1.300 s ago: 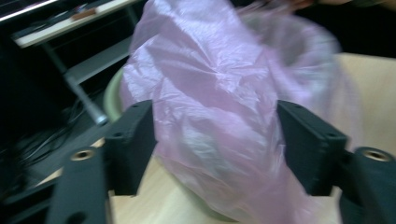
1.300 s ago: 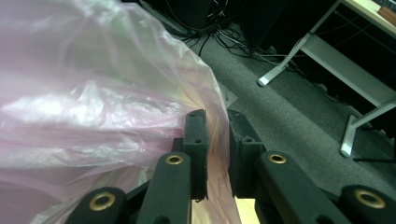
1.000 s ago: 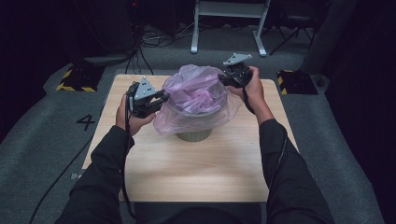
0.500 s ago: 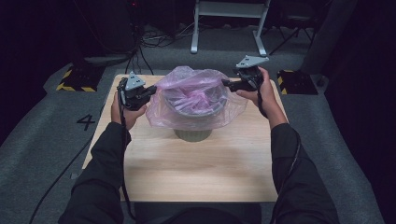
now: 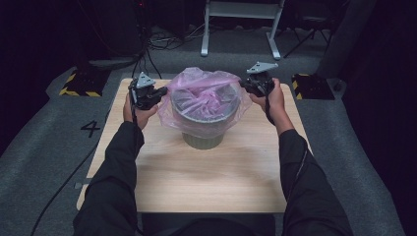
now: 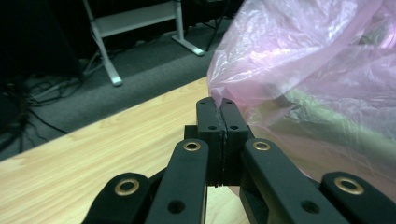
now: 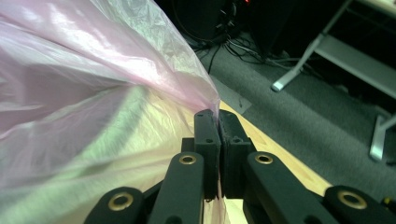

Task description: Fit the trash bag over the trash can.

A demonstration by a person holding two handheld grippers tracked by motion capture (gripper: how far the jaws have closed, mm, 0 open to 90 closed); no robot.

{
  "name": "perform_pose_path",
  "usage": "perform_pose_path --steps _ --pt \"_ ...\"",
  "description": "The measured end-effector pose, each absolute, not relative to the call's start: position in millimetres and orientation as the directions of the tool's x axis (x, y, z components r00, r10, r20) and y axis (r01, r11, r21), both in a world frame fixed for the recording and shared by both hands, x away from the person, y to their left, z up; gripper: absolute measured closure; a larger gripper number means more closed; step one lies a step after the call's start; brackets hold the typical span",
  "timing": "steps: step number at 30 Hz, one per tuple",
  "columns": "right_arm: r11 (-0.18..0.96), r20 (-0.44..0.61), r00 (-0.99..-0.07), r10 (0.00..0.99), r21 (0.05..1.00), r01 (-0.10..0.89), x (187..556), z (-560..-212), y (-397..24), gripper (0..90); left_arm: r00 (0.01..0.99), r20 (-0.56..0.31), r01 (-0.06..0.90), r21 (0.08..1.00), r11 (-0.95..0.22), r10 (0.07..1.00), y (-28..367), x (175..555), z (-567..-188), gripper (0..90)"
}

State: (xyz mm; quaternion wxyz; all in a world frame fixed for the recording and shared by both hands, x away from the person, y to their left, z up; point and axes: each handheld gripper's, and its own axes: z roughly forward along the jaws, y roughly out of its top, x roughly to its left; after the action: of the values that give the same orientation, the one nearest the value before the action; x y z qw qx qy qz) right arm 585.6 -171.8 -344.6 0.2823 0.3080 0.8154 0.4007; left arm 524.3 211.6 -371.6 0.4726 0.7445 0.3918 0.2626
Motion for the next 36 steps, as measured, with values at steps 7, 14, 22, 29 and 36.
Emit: perform_pose_path --steps 7,14,22,29,36 --pt "0.475 -0.155 -0.681 0.716 0.823 0.312 592.7 -362.7 -162.1 88.5 0.584 -0.020 0.386 0.886 -0.256 0.811 198.2 537.4 -386.6 89.7" --pt "0.453 -0.093 -0.712 0.696 0.826 0.334 590.7 -375.0 -160.4 89.4 0.617 -0.059 0.431 0.859 -0.275 0.785 189.2 542.6 -393.5 89.8" --pt "0.442 -0.067 -0.734 0.676 0.833 0.332 581.6 -379.4 -162.7 89.5 0.663 -0.086 0.477 0.814 -0.331 0.744 185.9 542.8 -398.5 89.8" --pt "0.442 -0.042 -0.772 0.634 0.839 0.318 570.3 -383.4 -171.2 89.3 0.701 -0.090 0.456 0.819 -0.348 0.707 182.9 531.4 -403.6 89.8" --pt "0.401 -0.037 -0.721 0.692 0.850 0.342 577.0 -386.8 -174.4 87.5 0.661 -0.099 0.473 0.825 -0.310 0.744 178.4 537.8 -410.5 89.8"
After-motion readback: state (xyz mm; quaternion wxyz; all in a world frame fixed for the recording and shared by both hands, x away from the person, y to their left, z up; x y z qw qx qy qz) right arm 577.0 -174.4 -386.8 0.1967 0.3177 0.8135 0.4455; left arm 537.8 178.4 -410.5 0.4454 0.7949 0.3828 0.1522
